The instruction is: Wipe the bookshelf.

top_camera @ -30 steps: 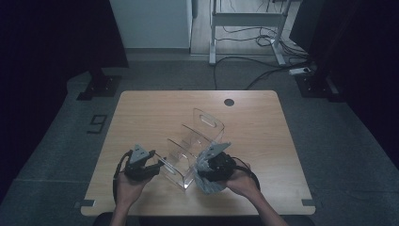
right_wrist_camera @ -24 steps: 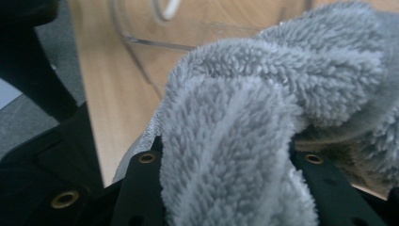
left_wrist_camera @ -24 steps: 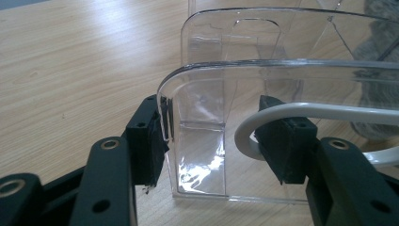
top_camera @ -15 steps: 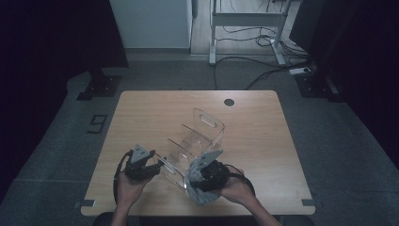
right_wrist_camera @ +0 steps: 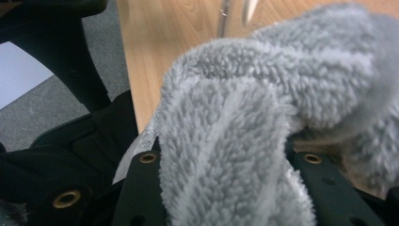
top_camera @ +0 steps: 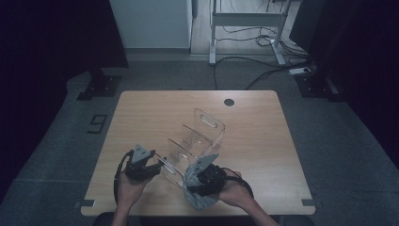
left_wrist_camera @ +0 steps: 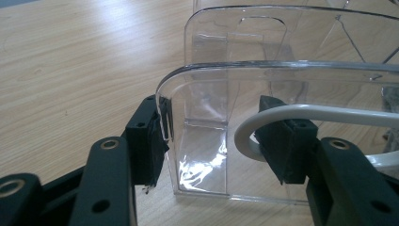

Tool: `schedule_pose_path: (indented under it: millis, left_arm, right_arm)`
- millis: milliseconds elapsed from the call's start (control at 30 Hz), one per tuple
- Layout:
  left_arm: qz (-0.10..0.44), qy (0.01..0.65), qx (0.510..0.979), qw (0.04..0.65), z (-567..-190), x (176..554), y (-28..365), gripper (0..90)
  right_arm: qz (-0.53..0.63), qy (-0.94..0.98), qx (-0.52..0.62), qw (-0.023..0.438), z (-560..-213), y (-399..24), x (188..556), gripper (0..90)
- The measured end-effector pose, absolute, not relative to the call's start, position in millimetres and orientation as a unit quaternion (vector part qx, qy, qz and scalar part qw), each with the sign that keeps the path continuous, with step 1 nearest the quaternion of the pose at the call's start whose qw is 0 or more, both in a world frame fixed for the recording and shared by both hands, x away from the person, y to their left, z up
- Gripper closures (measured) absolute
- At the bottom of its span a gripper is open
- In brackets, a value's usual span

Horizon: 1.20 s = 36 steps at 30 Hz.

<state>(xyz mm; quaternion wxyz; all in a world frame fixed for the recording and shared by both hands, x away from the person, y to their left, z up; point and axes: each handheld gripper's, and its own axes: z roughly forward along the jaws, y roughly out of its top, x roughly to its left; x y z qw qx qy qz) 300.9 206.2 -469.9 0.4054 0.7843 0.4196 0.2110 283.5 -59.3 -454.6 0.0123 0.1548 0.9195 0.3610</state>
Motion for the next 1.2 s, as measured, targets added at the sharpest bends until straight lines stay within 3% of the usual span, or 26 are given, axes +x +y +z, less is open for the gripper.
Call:
schedule_pose_path:
  millis: [333,833,1200]
  left_arm:
    - [0.223,0.422,0.778,0.408,-472,303,210,41.1]
    - [0.221,0.414,0.783,0.410,-471,302,213,45.3]
    - [0.208,0.401,0.790,0.415,-471,299,216,45.6]
  right_arm:
    - [0.356,0.909,0.212,0.053,-447,-91,305,61.6]
    - [0.347,0.874,0.317,0.126,-440,-157,341,60.9]
    - [0.335,0.849,0.381,0.147,-444,-194,356,60.5]
